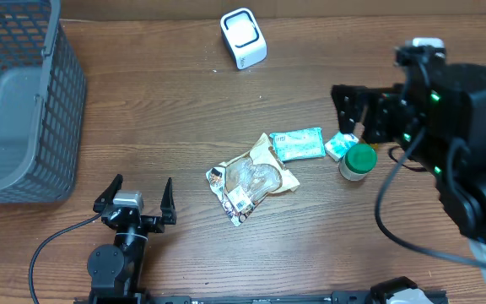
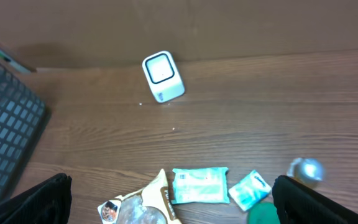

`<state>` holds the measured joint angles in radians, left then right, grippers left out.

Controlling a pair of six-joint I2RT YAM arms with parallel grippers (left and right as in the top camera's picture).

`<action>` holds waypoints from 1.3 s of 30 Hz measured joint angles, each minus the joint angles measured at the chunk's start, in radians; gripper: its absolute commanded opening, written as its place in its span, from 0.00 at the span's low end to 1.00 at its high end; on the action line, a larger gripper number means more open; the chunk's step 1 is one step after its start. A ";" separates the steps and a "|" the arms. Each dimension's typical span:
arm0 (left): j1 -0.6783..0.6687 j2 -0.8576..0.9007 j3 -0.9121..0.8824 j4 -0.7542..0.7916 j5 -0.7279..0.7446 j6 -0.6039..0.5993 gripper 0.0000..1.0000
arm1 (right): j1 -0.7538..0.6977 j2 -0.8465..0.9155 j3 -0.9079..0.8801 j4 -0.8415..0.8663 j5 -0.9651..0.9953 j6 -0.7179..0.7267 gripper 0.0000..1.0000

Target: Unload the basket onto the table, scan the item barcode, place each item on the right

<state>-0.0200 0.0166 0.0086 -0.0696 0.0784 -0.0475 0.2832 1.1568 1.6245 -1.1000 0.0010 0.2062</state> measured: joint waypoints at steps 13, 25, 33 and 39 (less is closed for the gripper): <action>0.000 0.000 0.000 -0.001 0.000 0.000 0.99 | -0.084 -0.303 -0.299 0.037 0.003 0.000 1.00; 0.000 0.000 0.000 -0.001 -0.001 0.000 0.99 | -0.142 -0.654 -0.681 0.087 0.006 0.000 1.00; 0.000 0.000 0.000 -0.001 -0.001 0.000 0.99 | -0.147 -0.825 -0.816 0.105 0.032 0.000 1.00; 0.000 0.000 0.000 -0.001 -0.001 0.000 1.00 | -0.151 -0.892 -0.867 0.120 0.036 0.000 1.00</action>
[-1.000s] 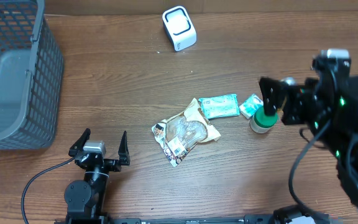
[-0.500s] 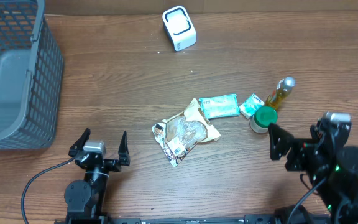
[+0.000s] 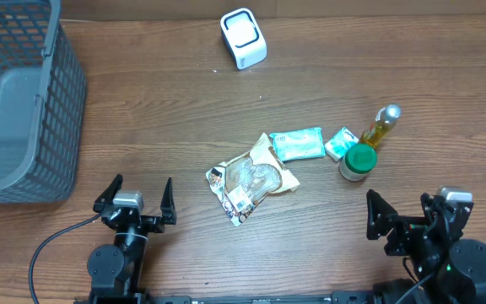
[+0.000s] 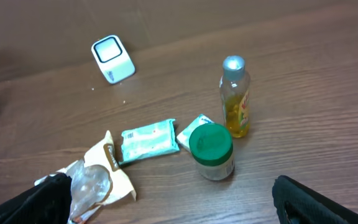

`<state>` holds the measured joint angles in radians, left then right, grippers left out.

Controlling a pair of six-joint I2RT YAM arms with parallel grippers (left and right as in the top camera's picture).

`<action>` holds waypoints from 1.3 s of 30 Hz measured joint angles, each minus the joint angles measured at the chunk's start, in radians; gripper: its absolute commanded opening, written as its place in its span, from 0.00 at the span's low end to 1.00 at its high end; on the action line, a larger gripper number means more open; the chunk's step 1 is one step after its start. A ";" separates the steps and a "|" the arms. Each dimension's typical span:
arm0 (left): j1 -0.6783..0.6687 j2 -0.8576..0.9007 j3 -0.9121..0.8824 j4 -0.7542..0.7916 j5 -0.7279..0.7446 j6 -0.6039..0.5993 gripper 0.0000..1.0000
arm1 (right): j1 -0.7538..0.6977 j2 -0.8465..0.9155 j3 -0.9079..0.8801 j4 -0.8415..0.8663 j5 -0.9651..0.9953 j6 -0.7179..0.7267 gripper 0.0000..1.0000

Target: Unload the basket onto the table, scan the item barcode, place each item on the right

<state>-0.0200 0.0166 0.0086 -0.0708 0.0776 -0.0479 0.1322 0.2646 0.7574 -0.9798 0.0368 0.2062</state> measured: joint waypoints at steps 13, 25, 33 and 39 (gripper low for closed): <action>0.000 0.000 0.000 0.000 0.000 0.000 1.00 | -0.001 -0.130 -0.118 0.047 0.005 -0.001 1.00; 0.000 0.000 0.000 0.000 0.000 0.000 0.99 | -0.001 -0.229 -0.261 0.389 -0.023 -0.067 1.00; 0.000 0.000 0.000 0.000 0.000 0.000 1.00 | -0.001 -0.251 -0.356 0.801 -0.082 -0.161 1.00; 0.000 0.000 0.000 0.000 0.000 0.000 1.00 | -0.001 -0.253 -0.502 1.121 -0.118 -0.208 1.00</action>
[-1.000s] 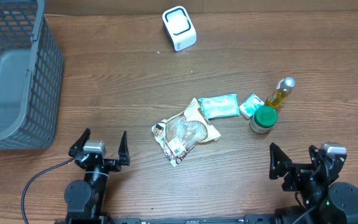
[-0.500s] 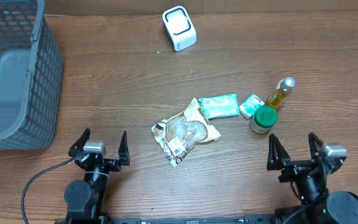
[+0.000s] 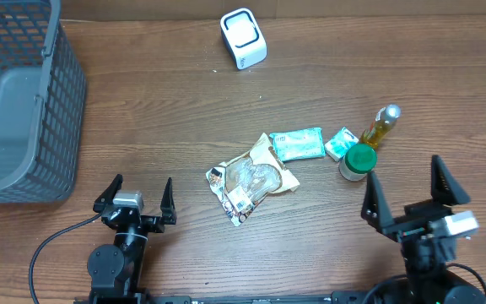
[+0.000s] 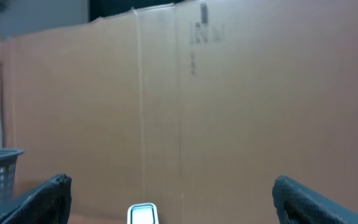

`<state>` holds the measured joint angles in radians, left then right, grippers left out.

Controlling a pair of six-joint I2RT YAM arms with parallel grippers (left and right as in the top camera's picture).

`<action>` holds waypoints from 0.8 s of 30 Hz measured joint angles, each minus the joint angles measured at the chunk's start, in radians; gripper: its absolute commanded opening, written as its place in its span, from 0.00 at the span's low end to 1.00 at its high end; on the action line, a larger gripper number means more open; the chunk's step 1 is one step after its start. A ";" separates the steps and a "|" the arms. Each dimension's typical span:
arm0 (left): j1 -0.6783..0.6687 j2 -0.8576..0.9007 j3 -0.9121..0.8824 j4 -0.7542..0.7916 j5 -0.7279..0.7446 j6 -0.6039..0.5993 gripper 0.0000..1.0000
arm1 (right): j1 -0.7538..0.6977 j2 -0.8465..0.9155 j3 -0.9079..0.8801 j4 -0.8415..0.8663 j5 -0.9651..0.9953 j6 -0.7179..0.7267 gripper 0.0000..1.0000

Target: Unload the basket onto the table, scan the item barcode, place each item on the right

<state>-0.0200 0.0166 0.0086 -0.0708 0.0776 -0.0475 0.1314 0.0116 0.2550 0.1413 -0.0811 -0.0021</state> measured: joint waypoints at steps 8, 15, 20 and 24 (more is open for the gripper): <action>0.000 0.000 0.000 0.000 0.000 0.000 0.99 | -0.022 0.000 -0.200 0.188 -0.132 -0.140 1.00; 0.000 0.000 0.000 0.000 0.000 0.000 0.99 | -0.037 0.000 -0.237 0.007 -0.151 -0.177 1.00; 0.000 0.000 0.000 0.000 0.000 0.000 1.00 | -0.039 0.000 -0.237 -0.155 -0.151 -0.182 1.00; 0.000 0.000 0.000 0.000 0.000 0.000 1.00 | -0.039 -0.001 -0.237 -0.207 -0.152 -0.182 1.00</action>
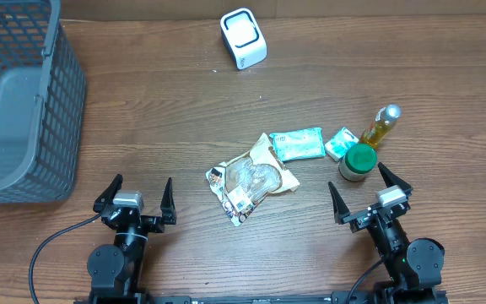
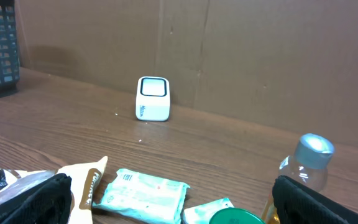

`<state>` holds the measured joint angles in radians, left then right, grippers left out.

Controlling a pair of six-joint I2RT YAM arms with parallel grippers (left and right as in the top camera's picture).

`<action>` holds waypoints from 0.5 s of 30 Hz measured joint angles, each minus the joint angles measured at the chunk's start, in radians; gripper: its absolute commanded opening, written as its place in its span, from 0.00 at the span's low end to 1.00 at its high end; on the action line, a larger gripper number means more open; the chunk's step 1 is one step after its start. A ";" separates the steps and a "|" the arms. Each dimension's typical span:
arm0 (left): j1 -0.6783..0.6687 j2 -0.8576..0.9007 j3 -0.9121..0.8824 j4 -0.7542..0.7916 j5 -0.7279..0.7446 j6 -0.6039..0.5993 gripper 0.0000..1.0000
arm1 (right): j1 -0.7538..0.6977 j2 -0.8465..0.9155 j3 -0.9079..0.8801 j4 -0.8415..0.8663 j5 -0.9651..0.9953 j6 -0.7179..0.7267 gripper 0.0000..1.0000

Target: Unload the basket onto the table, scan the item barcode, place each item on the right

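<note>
The white barcode scanner (image 1: 243, 38) stands at the back of the table, also visible in the right wrist view (image 2: 153, 98). Mid-table lie a snack bag (image 1: 250, 179), a teal wipes pack (image 1: 298, 144) (image 2: 145, 191) and a small teal packet (image 1: 340, 143). A green-lidded jar (image 1: 359, 159) and an oil bottle (image 1: 380, 124) (image 2: 304, 163) stand beside them. My right gripper (image 1: 357, 179) (image 2: 173, 208) is open and empty, just in front of the jar. At the front left my left gripper (image 1: 143, 180) is open and empty too.
A grey mesh basket (image 1: 15, 101) fills the back left corner; its edge shows in the right wrist view. A cardboard wall (image 2: 260, 56) runs behind the scanner. Bare wood lies between the scanner and the items.
My right gripper has moved left and lower, closer to the jar. Its camera has tipped down from the cardboard wall to the items and scanner. Everything else stays in place.
My right arm was first raised over the back right of the table, covering the bottle. Then it was at the front right edge, looking down on the items. After that it faced the wall, and now it sits low before the jar. Left arm and items never moved.
</note>
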<state>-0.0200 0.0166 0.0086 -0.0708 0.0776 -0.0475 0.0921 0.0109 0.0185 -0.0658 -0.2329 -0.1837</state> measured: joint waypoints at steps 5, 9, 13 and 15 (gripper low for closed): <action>0.000 0.000 0.000 0.000 0.000 0.000 1.00 | -0.003 0.000 0.000 0.000 -0.001 0.000 1.00; 0.000 0.000 0.000 0.000 0.000 0.000 1.00 | -0.031 0.000 0.000 0.000 -0.003 0.000 1.00; 0.000 -0.001 0.000 0.000 0.000 0.000 1.00 | -0.045 0.000 0.000 0.000 -0.003 0.000 1.00; 0.000 -0.001 0.000 0.000 0.000 0.000 0.99 | -0.045 0.000 0.000 0.001 -0.003 0.000 1.00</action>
<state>-0.0200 0.0158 0.0086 -0.0708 0.0776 -0.0475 0.0471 0.0109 0.0185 -0.0650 -0.2363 -0.1837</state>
